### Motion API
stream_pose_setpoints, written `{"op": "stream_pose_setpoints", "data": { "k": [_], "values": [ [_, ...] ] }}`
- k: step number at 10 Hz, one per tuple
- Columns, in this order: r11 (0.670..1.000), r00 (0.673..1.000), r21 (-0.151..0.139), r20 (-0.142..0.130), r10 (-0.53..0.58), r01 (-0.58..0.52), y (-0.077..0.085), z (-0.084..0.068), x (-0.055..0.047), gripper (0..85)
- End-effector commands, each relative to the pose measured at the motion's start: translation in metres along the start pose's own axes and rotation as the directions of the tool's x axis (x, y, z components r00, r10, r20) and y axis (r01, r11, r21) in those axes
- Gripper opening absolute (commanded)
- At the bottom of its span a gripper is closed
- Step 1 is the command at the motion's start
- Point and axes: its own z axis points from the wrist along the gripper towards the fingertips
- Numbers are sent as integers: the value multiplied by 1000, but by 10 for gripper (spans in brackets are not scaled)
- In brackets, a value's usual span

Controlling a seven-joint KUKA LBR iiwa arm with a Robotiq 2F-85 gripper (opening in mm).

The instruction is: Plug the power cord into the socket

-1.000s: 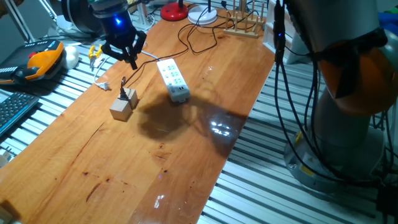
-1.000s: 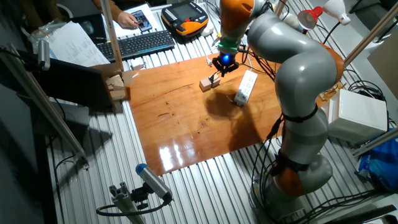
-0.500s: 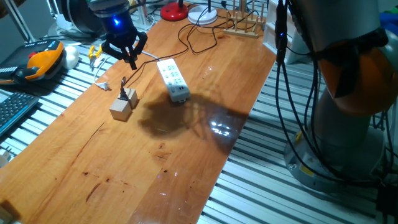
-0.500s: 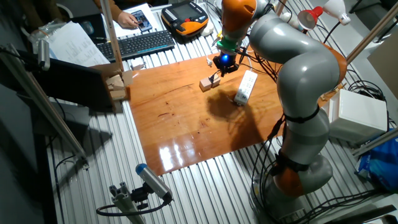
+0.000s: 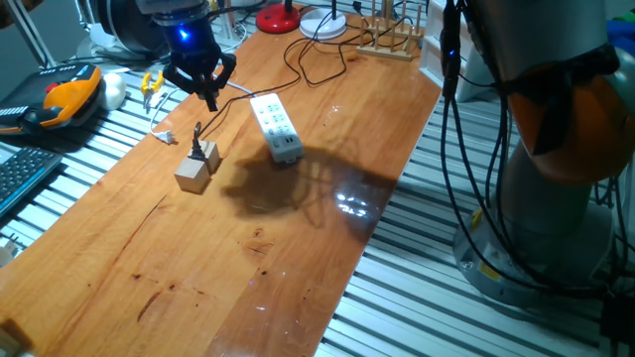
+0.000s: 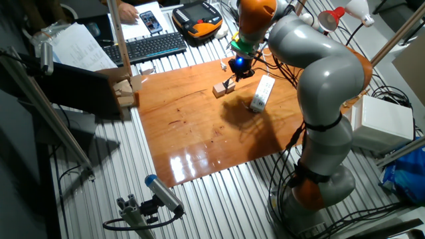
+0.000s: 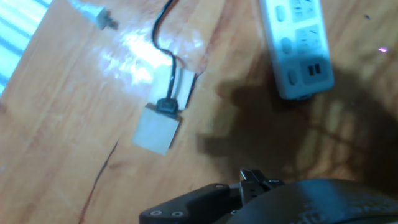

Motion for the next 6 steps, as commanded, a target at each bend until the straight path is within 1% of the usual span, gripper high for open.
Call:
{"op": "stream_pose_setpoints", "data": {
  "k": [1,2,3,5,6],
  "values": [
    [985,985,-8,-5,174,-174,0,0,0,0],
    [983,983,-16,6,183,-182,0,0,0,0],
    [982,982,-24,-7,186,-187,0,0,0,0],
    [984,984,-37,-38,174,-175,9,6,-4,0],
    [984,985,-43,-29,170,-172,12,8,-6,0]
  ]
}}
